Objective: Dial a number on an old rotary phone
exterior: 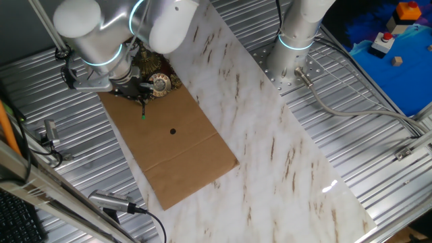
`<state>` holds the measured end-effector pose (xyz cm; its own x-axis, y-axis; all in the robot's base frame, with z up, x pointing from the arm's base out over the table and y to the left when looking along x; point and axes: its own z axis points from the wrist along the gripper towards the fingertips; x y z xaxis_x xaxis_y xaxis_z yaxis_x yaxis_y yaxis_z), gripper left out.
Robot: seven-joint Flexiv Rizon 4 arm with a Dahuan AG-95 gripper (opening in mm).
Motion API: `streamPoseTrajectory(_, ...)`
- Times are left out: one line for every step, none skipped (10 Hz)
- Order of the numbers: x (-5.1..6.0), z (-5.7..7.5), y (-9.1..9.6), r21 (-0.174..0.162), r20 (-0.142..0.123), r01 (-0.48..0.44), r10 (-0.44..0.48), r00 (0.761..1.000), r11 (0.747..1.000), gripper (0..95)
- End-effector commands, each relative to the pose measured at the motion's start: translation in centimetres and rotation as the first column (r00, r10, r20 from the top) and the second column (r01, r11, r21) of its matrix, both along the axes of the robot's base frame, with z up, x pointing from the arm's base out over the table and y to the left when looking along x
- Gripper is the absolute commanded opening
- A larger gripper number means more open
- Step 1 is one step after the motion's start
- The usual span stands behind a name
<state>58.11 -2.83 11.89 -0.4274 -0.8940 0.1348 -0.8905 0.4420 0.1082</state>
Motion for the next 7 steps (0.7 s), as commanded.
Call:
streamPoseTrajectory(-0.17, 0.20, -0.48, 0.052, 0.043, 0.054, -0.056, 0.997, 0.997, 0.0)
streamPoseTrajectory(-0.18, 0.29, -0.65, 0.086, 0.056, 0.084, -0.089, 0.994, 0.993, 0.0)
streamPoseTrajectory(-0.18, 0.28, -0.63, 0.099, 0.070, 0.096, -0.103, 0.992, 0.990, 0.0)
streamPoseTrajectory(-0.19, 0.28, -0.63, 0.114, 0.086, 0.111, -0.121, 0.989, 0.987, 0.0)
streamPoseTrajectory(-0.29, 0.32, -0.63, 0.114, 0.097, 0.125, -0.136, 0.986, 0.986, 0.0)
streamPoseTrajectory(-0.57, 0.38, -0.66, 0.116, 0.105, 0.145, -0.157, 0.982, 0.983, 0.0)
streamPoseTrajectory(-0.71, 0.44, -0.65, 0.118, 0.106, 0.151, -0.163, 0.981, 0.981, 0.0)
